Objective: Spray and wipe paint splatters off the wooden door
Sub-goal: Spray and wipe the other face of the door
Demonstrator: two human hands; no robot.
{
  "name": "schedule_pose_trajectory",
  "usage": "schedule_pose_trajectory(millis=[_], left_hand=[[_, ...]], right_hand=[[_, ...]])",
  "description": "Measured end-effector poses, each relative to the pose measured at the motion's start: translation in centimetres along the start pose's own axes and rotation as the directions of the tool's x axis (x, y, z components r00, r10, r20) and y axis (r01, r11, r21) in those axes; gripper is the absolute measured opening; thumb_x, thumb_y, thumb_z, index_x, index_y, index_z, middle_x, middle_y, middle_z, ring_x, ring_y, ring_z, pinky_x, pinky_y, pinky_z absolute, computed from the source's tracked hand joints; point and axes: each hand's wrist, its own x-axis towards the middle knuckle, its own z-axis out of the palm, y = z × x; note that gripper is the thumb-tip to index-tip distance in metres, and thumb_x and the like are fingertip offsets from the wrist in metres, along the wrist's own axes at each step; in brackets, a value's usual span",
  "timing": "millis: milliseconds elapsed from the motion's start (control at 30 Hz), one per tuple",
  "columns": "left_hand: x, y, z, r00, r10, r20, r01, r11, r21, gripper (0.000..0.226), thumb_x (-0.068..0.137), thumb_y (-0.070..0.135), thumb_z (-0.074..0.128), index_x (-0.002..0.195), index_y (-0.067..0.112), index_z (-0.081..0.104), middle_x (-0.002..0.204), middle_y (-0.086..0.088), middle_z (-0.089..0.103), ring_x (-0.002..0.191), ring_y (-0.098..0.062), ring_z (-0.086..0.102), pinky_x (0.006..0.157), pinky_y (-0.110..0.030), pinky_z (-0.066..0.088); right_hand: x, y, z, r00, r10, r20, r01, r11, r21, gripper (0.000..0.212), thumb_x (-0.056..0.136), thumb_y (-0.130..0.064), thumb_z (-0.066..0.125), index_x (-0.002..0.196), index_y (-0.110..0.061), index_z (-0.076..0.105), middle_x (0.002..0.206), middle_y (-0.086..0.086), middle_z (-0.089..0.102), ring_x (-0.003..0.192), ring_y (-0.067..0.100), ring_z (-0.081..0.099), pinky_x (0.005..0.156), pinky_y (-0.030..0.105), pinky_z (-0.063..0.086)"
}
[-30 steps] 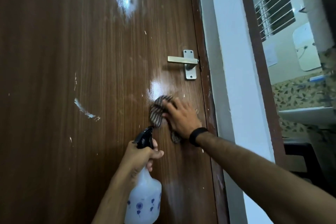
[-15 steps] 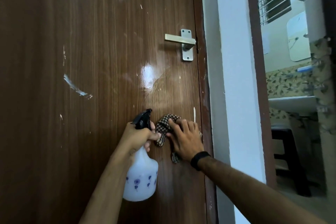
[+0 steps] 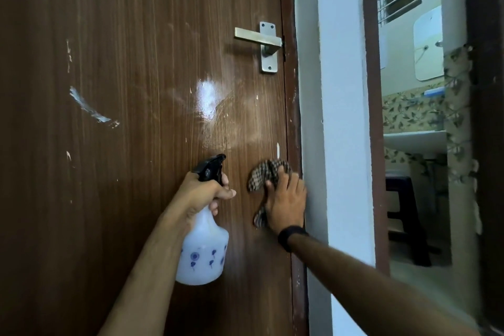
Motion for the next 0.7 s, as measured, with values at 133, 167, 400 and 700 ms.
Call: schedule_pose_trajectory(millis=[133, 167, 400, 700], left_hand=[[-0.2, 0.0, 0.7, 0.999, -0.018, 0.032, 0.017, 1.0, 0.023, 0.022, 0.081, -0.011, 0.07, 0.086, 0.009, 0.063, 0.068, -0.003, 0.065, 0.042, -0.011, 0.037, 0.044, -0.023, 0.038], [-0.4, -0.1, 0.9, 0.999, -0.024, 0.038, 0.023, 0.999, 0.035, 0.021, 0.082, -0.01, 0.07, 0.088, 0.009, 0.063, 0.069, -0.004, 0.065, 0.042, -0.011, 0.037, 0.044, -0.022, 0.038], [-1.3, 0.6, -0.1, 0.999, -0.036, 0.001, 0.035, 0.994, 0.104, 0.023, 0.081, -0.008, 0.072, 0.091, 0.01, 0.063, 0.082, -0.014, 0.058, 0.042, -0.01, 0.038, 0.046, -0.023, 0.04], [-7.9, 0.9, -5.8, 0.975, -0.095, -0.2, 0.123, 0.983, 0.135, 0.027, 0.079, -0.01, 0.072, 0.087, 0.012, 0.06, 0.073, -0.01, 0.057, 0.044, -0.012, 0.037, 0.046, -0.023, 0.04]], right_hand=[[-5.5, 0.9, 0.0, 0.998, -0.053, 0.046, 0.054, 0.998, -0.021, 0.032, 0.1, -0.035, 0.038, 0.123, -0.012, 0.042, 0.1, 0.012, 0.053, 0.083, 0.028, 0.048, 0.071, 0.045, 0.05], [-5.3, 1.0, -0.4, 0.995, -0.082, 0.049, 0.082, 0.997, 0.005, 0.027, 0.099, -0.031, 0.042, 0.119, -0.013, 0.042, 0.099, 0.012, 0.053, 0.082, 0.028, 0.049, 0.071, 0.044, 0.049], [4.8, -4.2, -3.6, 0.949, -0.315, 0.015, 0.308, 0.937, 0.167, 0.034, 0.095, -0.018, 0.056, 0.127, -0.01, 0.05, 0.115, 0.017, 0.057, 0.099, 0.032, 0.051, 0.085, 0.044, 0.04], [4.3, -14.2, -6.4, 0.928, -0.373, -0.028, 0.367, 0.897, 0.248, 0.033, 0.098, -0.024, 0.051, 0.127, -0.009, 0.054, 0.109, 0.013, 0.057, 0.091, 0.032, 0.053, 0.075, 0.041, 0.039]])
